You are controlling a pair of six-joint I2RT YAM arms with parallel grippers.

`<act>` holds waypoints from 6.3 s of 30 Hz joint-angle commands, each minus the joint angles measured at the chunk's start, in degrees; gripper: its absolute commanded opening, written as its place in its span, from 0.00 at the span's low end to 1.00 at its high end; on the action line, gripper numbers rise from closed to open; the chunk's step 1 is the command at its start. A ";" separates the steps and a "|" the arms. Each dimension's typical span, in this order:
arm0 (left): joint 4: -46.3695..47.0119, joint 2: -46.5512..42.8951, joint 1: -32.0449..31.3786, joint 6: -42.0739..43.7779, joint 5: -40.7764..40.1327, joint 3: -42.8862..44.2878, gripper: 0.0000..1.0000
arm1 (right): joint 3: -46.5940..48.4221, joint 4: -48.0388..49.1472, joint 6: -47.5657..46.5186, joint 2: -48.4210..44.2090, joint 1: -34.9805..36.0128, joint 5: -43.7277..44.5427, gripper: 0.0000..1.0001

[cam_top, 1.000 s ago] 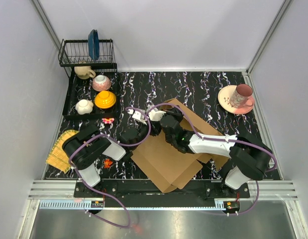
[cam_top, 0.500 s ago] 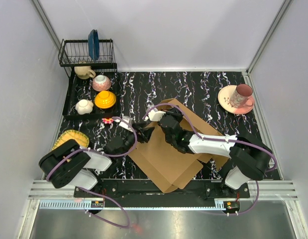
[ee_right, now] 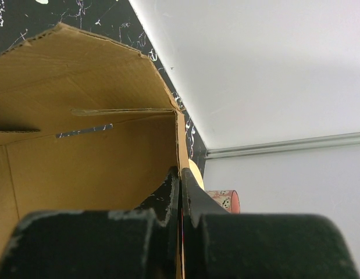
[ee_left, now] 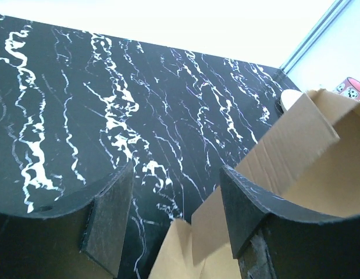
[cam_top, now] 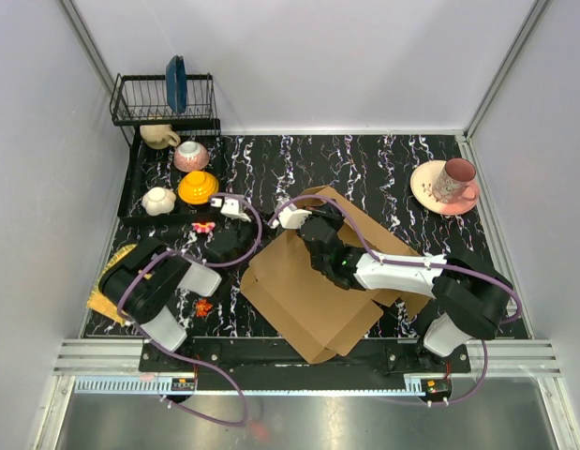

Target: Fold the paper box

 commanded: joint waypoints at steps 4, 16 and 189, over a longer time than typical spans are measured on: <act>20.99 6.03 1.17 -4.98 9.76 7.25 0.63 | -1.01 -2.33 5.23 -0.32 1.06 -3.77 0.00; 20.99 7.17 -0.24 -5.69 20.31 8.57 0.63 | 0.39 -2.33 4.96 0.91 1.23 -3.95 0.00; 20.91 19.65 -5.60 11.71 10.03 20.79 0.23 | 11.30 -32.82 63.94 -7.09 -16.78 -38.05 0.48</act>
